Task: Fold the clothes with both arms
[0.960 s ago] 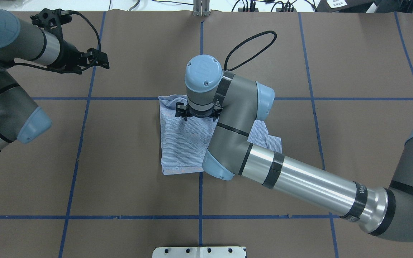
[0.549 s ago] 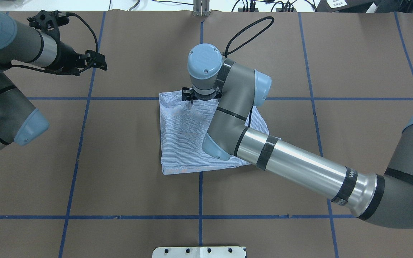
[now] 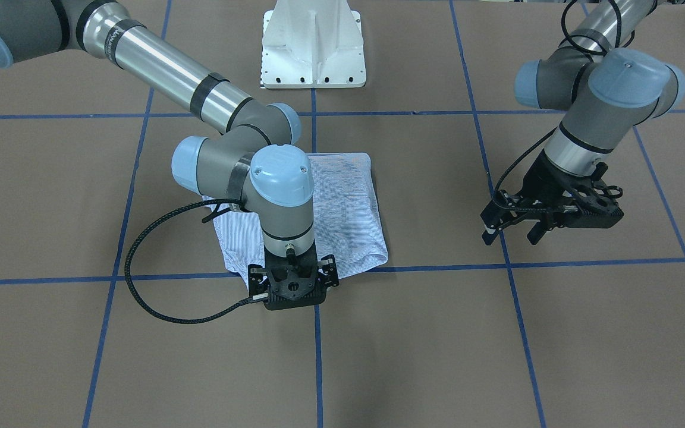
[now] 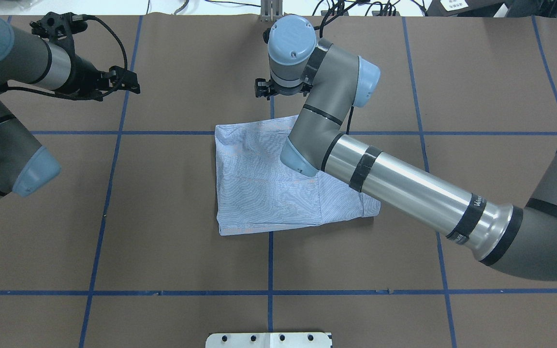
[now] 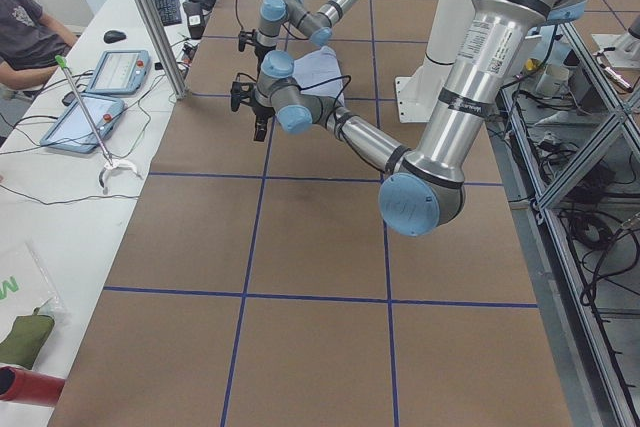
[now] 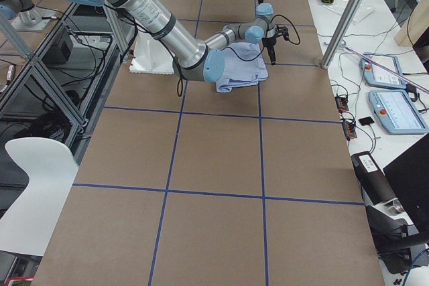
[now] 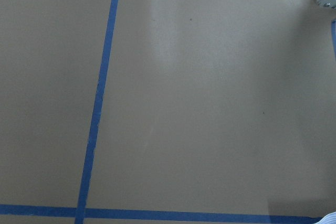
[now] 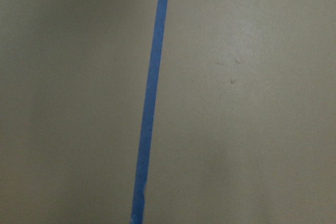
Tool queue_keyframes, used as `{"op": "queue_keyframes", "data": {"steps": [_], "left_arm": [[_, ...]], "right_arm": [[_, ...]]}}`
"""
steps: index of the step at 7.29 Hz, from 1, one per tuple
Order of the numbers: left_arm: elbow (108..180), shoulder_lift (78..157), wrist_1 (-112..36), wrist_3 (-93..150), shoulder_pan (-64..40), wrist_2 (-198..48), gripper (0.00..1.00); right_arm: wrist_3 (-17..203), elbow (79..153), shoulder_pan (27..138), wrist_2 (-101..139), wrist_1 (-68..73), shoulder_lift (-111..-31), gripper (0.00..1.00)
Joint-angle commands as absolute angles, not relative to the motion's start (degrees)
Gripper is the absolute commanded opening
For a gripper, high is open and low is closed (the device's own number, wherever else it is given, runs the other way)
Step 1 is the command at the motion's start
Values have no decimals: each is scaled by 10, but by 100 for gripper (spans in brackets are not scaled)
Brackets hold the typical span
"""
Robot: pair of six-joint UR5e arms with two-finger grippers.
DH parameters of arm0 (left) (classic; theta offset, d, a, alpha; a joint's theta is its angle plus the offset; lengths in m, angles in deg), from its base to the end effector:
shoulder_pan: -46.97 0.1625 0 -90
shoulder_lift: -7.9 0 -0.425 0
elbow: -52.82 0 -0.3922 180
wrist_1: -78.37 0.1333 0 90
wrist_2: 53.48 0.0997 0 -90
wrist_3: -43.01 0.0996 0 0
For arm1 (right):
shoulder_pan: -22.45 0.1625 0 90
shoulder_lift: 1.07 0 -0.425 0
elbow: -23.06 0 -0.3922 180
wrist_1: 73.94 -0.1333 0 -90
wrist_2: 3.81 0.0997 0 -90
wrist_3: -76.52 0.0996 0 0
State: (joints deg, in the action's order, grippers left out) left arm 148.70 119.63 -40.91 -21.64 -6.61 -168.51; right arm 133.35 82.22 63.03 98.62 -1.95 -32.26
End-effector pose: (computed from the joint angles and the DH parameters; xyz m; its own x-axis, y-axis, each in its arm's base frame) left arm 0.3036 -0.5650 0.3413 0.5152 -0.0448 -0.8559 0.3299 0.9321 0.1498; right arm -0.5722 -0.6374 0.1945 0.7250 -0.0825 0.6838 -0.1446 0.9524 0.2682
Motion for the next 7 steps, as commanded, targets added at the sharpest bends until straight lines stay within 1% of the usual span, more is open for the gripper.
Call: {"op": "queue_keyframes", "data": {"steps": [1,2,3,4,6,7], "left_arm": [[1519,1161,-409,-147,-103,-1719,99],[1549,1133,-409,-112,-138,-1747,99],[1563,1108,-409,-83,-171,-1774,99],[1565,1098,-392,-33,-203,-1797,99],[1565,1098,-264,151,-272,-1808,99],[1560,1096,-236,209,-300,-1807,99]], "right_arm": [[1324,929,693,1078,70,-361,100],[1272,1025,716,1096,128,-411,100],[1208,1084,756,1120,192,-441,100],[1152,1110,808,1159,225,-465,100],[1017,1124,937,1289,228,-547,100],[953,1124,975,1292,228,-576,100]]}}
